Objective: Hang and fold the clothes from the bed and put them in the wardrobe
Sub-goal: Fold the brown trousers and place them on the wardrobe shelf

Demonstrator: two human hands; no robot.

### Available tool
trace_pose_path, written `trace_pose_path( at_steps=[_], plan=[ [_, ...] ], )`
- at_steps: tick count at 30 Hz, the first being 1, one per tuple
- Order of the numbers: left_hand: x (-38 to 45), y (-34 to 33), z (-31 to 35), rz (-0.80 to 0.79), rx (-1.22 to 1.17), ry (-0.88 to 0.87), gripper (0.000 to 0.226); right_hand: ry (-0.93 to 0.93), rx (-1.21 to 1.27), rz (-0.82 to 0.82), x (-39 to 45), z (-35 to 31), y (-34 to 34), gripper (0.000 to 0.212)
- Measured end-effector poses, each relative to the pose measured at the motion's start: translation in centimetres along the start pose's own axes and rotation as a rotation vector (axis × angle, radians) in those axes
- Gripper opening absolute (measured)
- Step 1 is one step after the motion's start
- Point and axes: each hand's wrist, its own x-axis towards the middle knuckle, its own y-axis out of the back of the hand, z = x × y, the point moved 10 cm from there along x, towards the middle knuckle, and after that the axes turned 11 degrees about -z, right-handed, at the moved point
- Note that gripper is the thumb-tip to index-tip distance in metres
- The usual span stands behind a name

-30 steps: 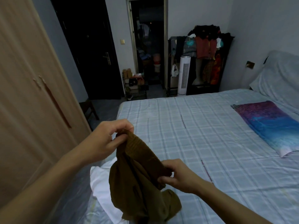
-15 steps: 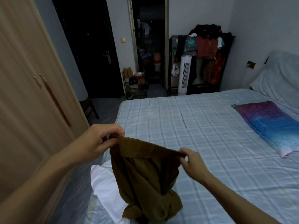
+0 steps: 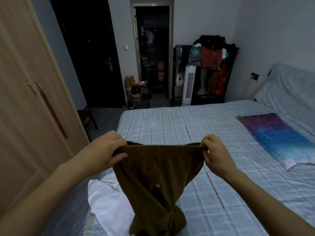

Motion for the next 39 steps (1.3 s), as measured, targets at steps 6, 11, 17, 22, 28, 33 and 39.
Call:
trace_pose_path(
  at_steps=[6, 11, 17, 22, 28, 33, 39],
  plan=[
    [1.9, 1.3, -3.3, 0.063, 0.111, 0.140, 0.012, -0.082, -0.075, 0.008, 0.4, 1.0, 2.8, 0.006],
    [2.8, 1.7, -2.7, 0.103, 0.092, 0.163, 0.009, -0.153, -0.058, 0.089, 1.0, 1.7, 6.1, 0.015],
    [2.8, 2.0, -1.7, 0.106, 0.114, 0.184, 0.011, -0.070, -0.041, 0.191, 0.9, 0.4, 10.3, 0.016],
    [1.5, 4.4, -0.2, 0.350, 0.189, 0.139, 0.015, 0.036, -0.089, 0.275, -0.6, -2.3, 12.7, 0.016],
    [0.4, 6.2, 0.9, 0.490, 0.149, 0.105, 0.017, 0.045, -0.153, 0.321, -2.7, -3.9, 14.8, 0.013],
    [0.0, 7.9, 1.7, 0.571, 0.178, 0.056, 0.010, 0.009, -0.239, 0.352, -4.5, -5.9, 16.8, 0.011],
    [-1.1, 11.6, 3.5, 0.614, 0.140, 0.069, 0.015, 0.010, -0.272, 0.471, -7.0, -9.0, 20.6, 0.012]
  ],
)
